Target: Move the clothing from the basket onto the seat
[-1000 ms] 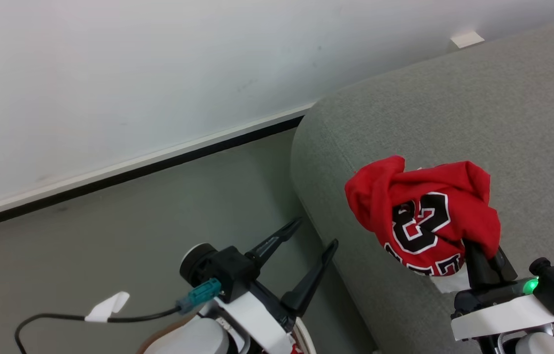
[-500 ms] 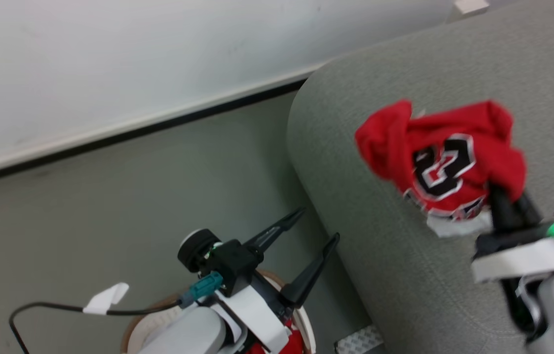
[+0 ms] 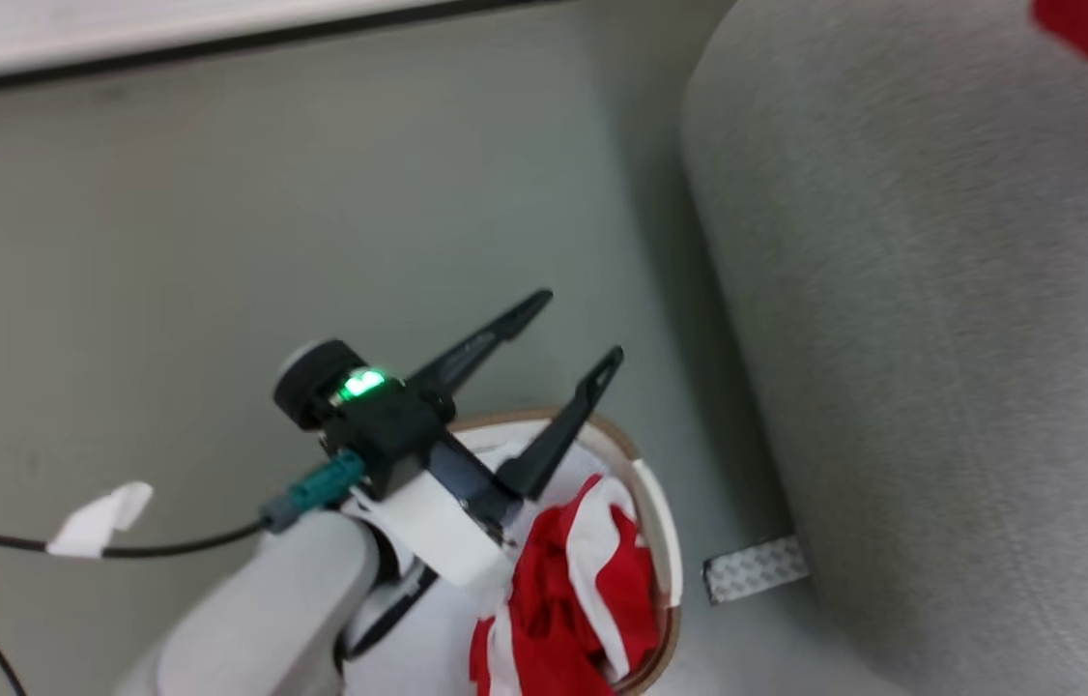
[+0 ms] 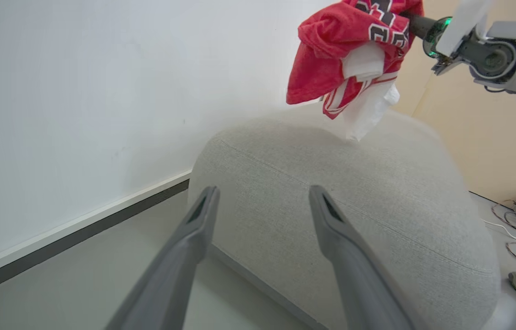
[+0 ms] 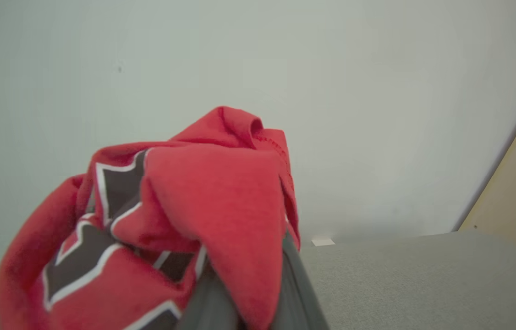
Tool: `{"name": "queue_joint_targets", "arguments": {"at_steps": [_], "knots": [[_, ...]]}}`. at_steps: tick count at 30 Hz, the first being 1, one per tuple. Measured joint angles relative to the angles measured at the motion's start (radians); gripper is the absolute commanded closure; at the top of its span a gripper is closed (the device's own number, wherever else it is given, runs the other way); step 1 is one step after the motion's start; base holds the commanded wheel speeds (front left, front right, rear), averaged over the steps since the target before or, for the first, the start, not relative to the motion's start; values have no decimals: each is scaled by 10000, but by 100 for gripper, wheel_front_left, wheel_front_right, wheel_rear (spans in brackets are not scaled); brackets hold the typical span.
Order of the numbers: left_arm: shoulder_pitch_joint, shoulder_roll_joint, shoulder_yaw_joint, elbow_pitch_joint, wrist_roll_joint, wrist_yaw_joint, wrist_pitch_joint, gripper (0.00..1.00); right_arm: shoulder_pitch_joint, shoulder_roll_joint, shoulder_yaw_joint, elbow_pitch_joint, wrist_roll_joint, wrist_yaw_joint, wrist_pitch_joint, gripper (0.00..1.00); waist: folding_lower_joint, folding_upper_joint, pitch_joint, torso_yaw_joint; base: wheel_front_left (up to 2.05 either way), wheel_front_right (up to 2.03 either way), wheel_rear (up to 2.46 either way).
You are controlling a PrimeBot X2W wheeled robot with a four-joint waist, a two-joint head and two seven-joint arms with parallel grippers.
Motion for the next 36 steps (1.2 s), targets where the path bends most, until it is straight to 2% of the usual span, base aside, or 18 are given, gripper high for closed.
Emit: {"name": "queue_joint_targets", "arguments": {"at_steps": [7,14,18,19,20,21,25,31,34,36], "knots": [[-461,247,280,-311,8,73,38,0,-1183,-723,-677,1779,-677,-2,863,100,0,0,1228,794,0,0,0],[-526,274,362,-280,2,128,0,0,-1809,-901,-90,3733,-1421,0,2757,100,-1,0,1652,1406,0,0,0],[-534,211,370,-71,-40,130,-52,0,-2063,-1001,35,4190,-1421,0,3087,100,-2,-1,1503,1477,0,0,0],[-532,184,370,-27,-46,130,-77,0,-2091,-1011,81,4251,-1419,0,3116,90,-2,-1,1436,1481,0,0,0],[-526,144,355,23,-67,148,-79,0,-2089,-995,144,4318,-1419,0,3095,64,-2,-1,1356,1480,0,0,0],[-500,109,339,88,-73,151,-86,0,-2084,-980,219,4391,-1419,0,3074,0,-2,-1,1260,1475,0,0,0],[-303,-21,299,345,-109,161,-138,0,-1991,-934,504,4491,-1413,0,2949,0,-2,-1,895,1440,0,0,0],[334,-234,560,842,-441,341,-203,0,-1248,-1022,1469,4393,-1225,0,2894,0,-2,-1,-277,1339,0,0,0],[924,-274,918,1016,-614,520,-240,0,-779,-1104,2186,3712,-619,0,2963,0,-4,-1,-1268,1281,0,0,0],[1089,-286,1064,1035,-635,587,-242,0,-582,-1137,2399,3461,-464,0,3010,0,-3,-1,-1519,1270,0,0,0]]}}
